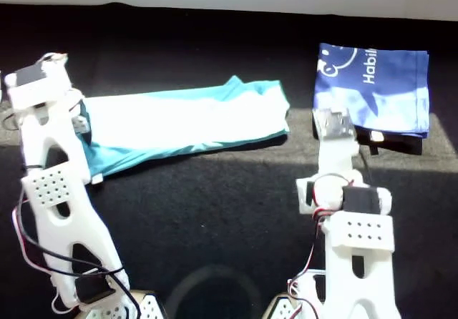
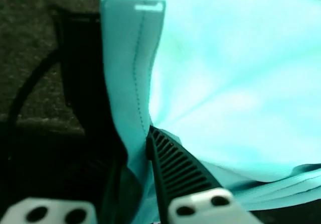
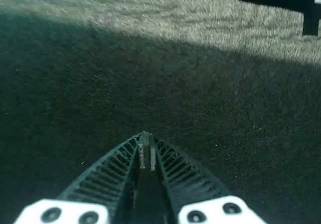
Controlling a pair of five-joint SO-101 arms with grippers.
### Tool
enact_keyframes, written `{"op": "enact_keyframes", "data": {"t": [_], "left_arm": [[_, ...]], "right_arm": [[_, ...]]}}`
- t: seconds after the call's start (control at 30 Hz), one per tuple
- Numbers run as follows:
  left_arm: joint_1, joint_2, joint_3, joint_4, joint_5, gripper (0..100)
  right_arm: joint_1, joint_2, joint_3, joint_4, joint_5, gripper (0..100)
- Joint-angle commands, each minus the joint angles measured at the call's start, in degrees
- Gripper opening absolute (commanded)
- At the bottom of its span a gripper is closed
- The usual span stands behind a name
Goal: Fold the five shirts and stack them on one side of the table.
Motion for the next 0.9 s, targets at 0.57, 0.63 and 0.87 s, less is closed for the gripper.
{"op": "enact_keyframes", "data": {"t": [0.57,0.63,0.87], "left_arm": [[-1.4,-24.7,16.4,1.8,-3.5,1],[3.5,-31.6,21.9,1.7,-3.4,1],[23.8,-45.6,29.7,1.5,0.3,1]], "right_arm": [[7.0,-3.4,30.5,-28.0,-0.6,0.7],[7.0,-3.4,30.5,-28.1,-0.6,0.7],[6.7,-3.4,30.7,-28.1,-0.4,0.7]]}}
